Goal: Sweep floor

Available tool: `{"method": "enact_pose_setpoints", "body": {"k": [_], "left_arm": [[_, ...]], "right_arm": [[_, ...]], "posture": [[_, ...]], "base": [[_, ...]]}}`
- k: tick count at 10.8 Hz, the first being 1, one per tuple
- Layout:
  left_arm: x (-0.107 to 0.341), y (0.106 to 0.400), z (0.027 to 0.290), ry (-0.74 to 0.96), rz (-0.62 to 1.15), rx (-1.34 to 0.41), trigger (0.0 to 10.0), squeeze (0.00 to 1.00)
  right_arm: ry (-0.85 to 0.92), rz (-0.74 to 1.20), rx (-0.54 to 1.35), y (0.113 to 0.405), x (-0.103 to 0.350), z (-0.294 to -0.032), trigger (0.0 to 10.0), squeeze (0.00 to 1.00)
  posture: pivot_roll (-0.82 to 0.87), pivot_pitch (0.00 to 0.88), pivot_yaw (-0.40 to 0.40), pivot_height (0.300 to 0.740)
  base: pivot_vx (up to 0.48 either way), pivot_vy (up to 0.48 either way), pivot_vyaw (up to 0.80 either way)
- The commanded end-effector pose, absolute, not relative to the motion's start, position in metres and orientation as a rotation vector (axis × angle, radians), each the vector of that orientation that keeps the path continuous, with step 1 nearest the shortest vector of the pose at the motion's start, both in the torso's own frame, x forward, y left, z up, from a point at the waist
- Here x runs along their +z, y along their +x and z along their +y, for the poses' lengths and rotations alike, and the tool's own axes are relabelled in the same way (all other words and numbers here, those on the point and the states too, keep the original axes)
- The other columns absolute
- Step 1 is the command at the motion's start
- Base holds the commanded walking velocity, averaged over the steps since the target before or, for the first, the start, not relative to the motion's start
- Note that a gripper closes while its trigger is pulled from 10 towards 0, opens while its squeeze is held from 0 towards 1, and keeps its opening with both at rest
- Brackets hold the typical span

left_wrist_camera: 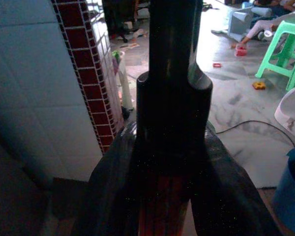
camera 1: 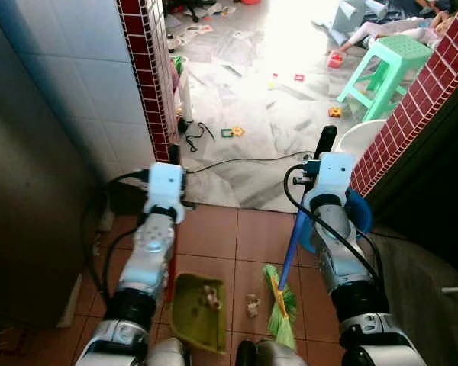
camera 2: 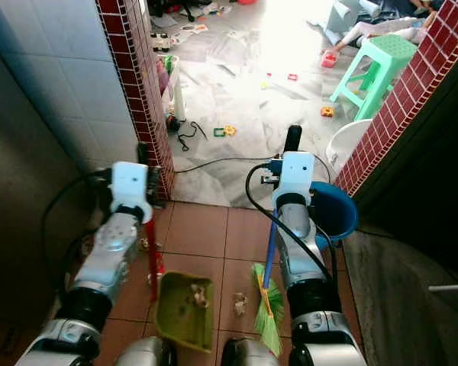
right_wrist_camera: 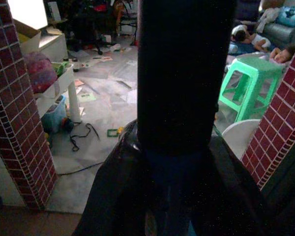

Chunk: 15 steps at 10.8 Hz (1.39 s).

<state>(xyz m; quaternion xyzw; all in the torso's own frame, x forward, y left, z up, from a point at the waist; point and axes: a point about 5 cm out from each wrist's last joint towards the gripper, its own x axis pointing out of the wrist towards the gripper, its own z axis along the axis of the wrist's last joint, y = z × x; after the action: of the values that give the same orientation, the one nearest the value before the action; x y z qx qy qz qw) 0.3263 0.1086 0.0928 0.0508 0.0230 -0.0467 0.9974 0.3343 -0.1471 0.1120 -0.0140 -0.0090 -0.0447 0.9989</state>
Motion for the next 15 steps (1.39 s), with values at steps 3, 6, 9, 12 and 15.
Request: {"method": "enact_pose_setpoints", "body": {"k": [3, 6, 9, 12, 15], "left_arm": [[0.084, 0.329, 0.092, 0.057, 0.084, -0.127, 10.0, 0.0], [0.076, 0.326, 0.087, 0.055, 0.104, -0.142, 10.0, 0.0], [0.072, 0.328, 0.082, 0.045, 0.101, -0.146, 10.0, 0.0], [0.07, 0.328, 0.079, 0.002, 0.109, -0.159, 10.0, 0.0], [0.069, 0.33, 0.079, -0.013, 0.108, -0.157, 10.0, 0.0]], "right_arm": [[0.081, 0.071, -0.049, 0.334, 0.102, -0.136, 10.0, 0.0], [0.243, 0.117, -0.052, 0.338, 0.105, -0.129, 10.0, 0.0], [0.388, 0.139, 0.02, 0.346, 0.124, -0.119, 10.0, 0.0], [0.48, 0.094, 0.133, 0.351, 0.154, -0.099, 10.0, 0.0], [0.358, -0.012, 0.226, 0.352, 0.186, -0.091, 10.0, 0.0]], "posture": [[-0.08, 0.041, -0.032, 0.74], [-0.08, 0.041, -0.035, 0.74], [-0.09, 0.042, -0.042, 0.74], [-0.1, 0.04, -0.042, 0.74], [-0.1, 0.038, -0.04, 0.74]], "base": [[0.0, 0.0, 0.0], [0.0, 0.0, 0.0], [0.0, 0.0, 0.0], [0.0, 0.0, 0.0], [0.0, 0.0, 0.0]]}}
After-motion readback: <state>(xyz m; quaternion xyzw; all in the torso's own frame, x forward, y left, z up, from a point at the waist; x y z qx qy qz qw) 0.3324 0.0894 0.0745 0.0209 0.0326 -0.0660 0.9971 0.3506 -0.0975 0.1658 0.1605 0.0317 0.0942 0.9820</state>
